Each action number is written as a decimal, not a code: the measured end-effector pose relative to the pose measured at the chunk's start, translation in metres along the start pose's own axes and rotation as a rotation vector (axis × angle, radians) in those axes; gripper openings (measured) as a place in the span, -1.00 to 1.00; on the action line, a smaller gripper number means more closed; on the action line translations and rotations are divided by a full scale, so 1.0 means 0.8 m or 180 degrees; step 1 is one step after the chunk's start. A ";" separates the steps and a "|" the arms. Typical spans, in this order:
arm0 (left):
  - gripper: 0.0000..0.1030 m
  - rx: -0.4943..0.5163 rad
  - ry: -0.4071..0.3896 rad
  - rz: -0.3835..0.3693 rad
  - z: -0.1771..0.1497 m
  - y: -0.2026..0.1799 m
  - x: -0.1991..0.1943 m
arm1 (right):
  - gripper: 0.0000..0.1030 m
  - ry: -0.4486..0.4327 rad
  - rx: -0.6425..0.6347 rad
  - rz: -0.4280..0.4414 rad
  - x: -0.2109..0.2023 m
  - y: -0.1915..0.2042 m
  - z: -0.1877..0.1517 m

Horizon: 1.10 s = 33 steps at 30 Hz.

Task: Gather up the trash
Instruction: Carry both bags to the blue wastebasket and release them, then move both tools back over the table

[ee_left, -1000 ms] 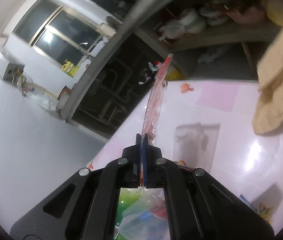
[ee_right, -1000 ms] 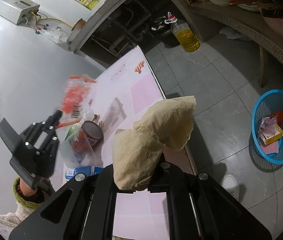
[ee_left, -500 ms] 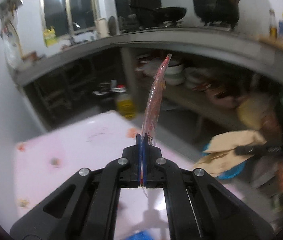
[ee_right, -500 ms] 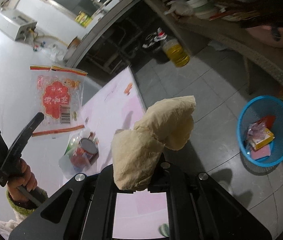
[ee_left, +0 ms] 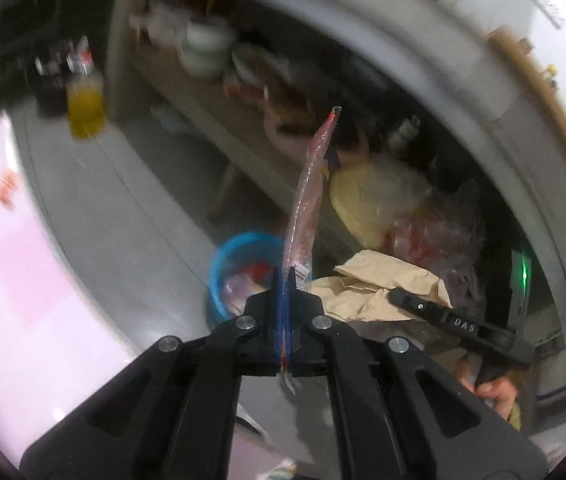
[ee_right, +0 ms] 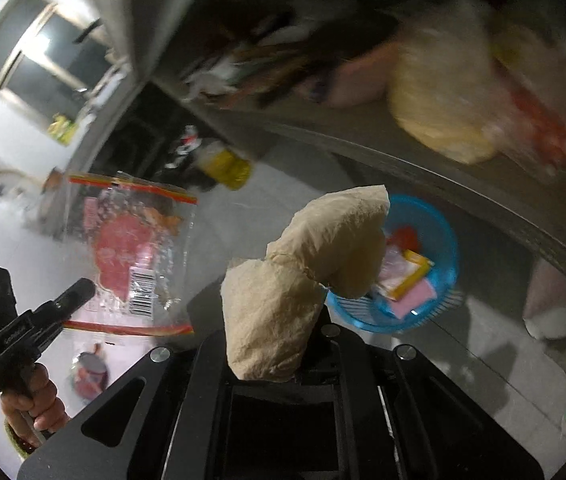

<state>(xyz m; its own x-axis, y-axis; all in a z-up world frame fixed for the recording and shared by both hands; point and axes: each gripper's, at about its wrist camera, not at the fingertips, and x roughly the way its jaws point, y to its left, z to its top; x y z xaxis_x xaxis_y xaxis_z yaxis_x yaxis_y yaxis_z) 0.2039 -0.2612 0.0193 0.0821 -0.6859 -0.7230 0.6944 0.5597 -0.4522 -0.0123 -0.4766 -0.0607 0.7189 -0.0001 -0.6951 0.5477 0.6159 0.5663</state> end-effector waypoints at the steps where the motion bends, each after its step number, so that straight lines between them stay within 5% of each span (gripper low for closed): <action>1: -1.00 -0.0019 0.0107 -0.0029 0.002 -0.003 0.022 | -0.86 0.0019 0.0045 -0.0051 0.005 -0.010 0.000; 8: -1.00 -0.0120 0.0791 0.0050 0.007 -0.009 0.154 | -0.86 0.0284 0.0259 -0.0370 0.076 -0.073 0.000; 15: -0.99 -0.0096 0.1174 0.0458 0.008 -0.001 0.259 | -0.86 0.0468 0.0272 -0.0627 0.163 -0.101 0.010; 19: -0.60 -0.0117 0.1250 0.0490 0.011 0.007 0.304 | -0.73 0.0440 0.0174 -0.0860 0.211 -0.112 0.018; 20: -0.47 -0.0134 0.1243 0.0497 0.011 0.011 0.309 | -0.59 0.0450 0.0142 -0.0910 0.226 -0.118 0.019; 22: -0.40 -0.0222 0.1246 0.0457 0.008 0.019 0.320 | 0.08 0.0527 0.0125 -0.1049 0.253 -0.135 0.019; 33: -0.06 -0.0178 0.0985 0.0493 0.019 0.012 0.279 | 0.10 0.0513 0.0076 -0.1224 0.251 -0.147 0.005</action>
<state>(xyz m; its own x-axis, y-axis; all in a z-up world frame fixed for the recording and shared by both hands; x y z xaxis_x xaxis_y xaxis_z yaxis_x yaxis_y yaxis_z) 0.2399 -0.4158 -0.1385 -0.0431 -0.4222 -0.9055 0.6497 0.6767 -0.3464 0.0693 -0.5521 -0.2648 0.3848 -0.1022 -0.9173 0.7743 0.5767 0.2606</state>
